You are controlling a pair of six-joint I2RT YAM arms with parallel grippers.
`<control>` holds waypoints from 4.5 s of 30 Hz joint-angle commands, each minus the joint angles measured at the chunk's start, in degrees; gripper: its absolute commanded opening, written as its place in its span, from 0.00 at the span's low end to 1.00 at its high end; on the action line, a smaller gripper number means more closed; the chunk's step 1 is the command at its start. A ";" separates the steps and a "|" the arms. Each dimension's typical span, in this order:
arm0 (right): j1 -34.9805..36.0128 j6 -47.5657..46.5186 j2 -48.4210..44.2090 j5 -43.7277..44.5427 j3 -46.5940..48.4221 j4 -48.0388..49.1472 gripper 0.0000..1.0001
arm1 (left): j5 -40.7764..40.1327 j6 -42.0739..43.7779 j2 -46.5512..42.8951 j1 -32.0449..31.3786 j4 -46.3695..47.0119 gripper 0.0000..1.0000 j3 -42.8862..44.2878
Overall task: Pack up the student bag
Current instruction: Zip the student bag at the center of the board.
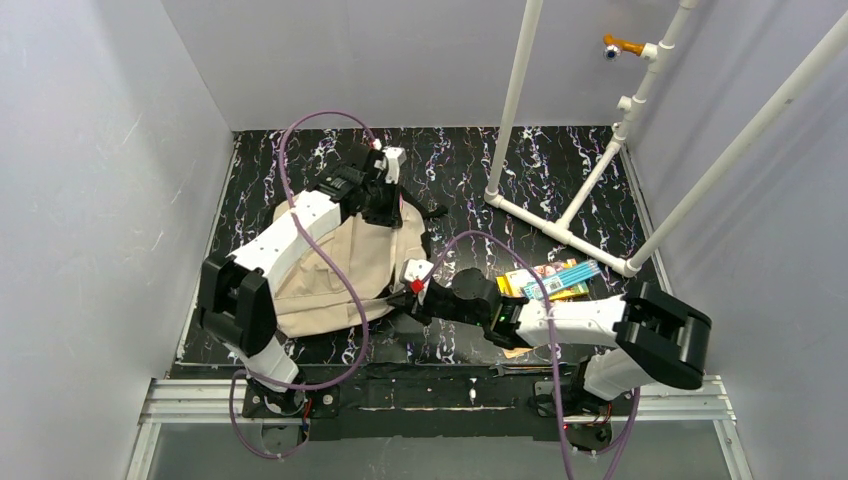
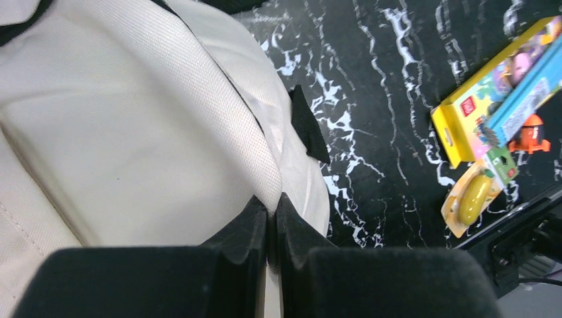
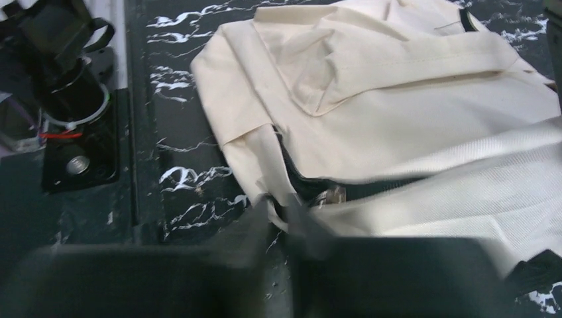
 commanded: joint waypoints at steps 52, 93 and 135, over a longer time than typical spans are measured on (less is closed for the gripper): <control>-8.11 50.77 2.65 12.00 19.25 -28.09 0.13 | 7.22 -11.94 -41.22 -1.53 5.53 0.46 -32.75; -10.03 52.25 3.20 7.15 19.03 -27.20 0.08 | -4.05 -8.99 -36.06 -13.33 6.62 0.40 -40.73; -11.45 52.36 4.00 2.68 18.94 -26.37 0.05 | 12.47 -17.21 -36.52 -6.76 5.53 0.27 -39.68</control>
